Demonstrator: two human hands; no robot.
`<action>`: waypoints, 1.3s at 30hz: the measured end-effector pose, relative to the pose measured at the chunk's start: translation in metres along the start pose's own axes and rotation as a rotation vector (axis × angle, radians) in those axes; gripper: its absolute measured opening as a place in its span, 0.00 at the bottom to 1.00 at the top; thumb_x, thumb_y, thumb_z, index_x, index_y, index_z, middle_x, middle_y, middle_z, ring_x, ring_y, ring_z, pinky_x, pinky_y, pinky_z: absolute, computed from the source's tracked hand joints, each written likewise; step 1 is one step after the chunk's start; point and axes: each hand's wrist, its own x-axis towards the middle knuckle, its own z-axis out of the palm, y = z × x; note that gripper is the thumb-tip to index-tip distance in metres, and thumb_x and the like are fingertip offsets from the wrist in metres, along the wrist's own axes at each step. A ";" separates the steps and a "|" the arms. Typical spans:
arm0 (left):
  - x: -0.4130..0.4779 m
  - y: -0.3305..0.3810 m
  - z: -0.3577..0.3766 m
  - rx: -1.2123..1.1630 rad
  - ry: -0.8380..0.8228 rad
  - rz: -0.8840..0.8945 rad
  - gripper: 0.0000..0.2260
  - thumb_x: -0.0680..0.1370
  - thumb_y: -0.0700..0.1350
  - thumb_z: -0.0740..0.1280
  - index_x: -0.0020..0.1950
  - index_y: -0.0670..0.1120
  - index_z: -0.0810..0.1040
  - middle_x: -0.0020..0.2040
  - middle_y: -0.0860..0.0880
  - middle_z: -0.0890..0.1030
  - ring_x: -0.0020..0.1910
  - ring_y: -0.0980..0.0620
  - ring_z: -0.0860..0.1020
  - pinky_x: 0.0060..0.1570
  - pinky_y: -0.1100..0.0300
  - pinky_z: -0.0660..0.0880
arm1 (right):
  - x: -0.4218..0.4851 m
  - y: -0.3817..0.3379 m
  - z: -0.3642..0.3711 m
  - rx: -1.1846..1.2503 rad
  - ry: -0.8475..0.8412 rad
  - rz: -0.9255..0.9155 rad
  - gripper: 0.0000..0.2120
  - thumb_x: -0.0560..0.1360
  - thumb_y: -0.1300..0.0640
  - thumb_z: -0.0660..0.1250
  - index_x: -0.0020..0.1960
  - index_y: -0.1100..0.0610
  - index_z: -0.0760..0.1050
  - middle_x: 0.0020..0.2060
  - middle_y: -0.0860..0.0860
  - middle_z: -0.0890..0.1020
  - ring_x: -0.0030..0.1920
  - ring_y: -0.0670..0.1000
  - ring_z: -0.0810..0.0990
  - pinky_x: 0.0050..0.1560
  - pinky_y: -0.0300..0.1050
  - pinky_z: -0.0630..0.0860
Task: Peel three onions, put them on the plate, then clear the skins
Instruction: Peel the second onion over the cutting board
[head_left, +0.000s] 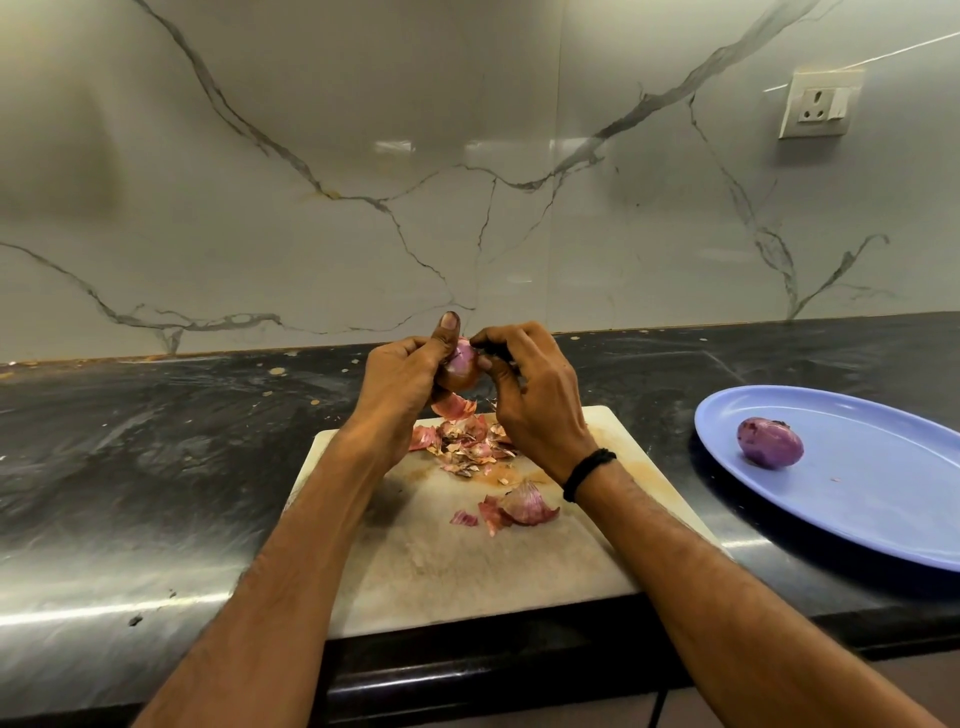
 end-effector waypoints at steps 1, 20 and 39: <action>0.000 0.000 0.000 0.007 0.001 0.002 0.22 0.78 0.58 0.66 0.55 0.39 0.82 0.52 0.40 0.84 0.54 0.40 0.82 0.61 0.44 0.78 | 0.000 0.000 0.000 -0.007 0.003 -0.002 0.06 0.78 0.64 0.66 0.54 0.61 0.78 0.49 0.56 0.78 0.48 0.44 0.73 0.50 0.26 0.71; 0.005 -0.001 -0.003 -0.106 0.070 -0.064 0.20 0.77 0.60 0.68 0.47 0.41 0.80 0.50 0.39 0.84 0.51 0.40 0.83 0.53 0.49 0.82 | -0.003 -0.003 -0.001 0.038 -0.072 0.039 0.20 0.69 0.68 0.72 0.59 0.59 0.72 0.53 0.55 0.72 0.49 0.43 0.70 0.50 0.24 0.70; 0.003 -0.004 -0.004 -0.062 0.056 -0.039 0.20 0.75 0.62 0.69 0.44 0.44 0.83 0.45 0.40 0.86 0.47 0.39 0.85 0.53 0.43 0.82 | -0.002 -0.004 -0.002 0.059 -0.121 -0.034 0.16 0.73 0.63 0.72 0.59 0.61 0.73 0.52 0.54 0.77 0.50 0.46 0.76 0.53 0.26 0.72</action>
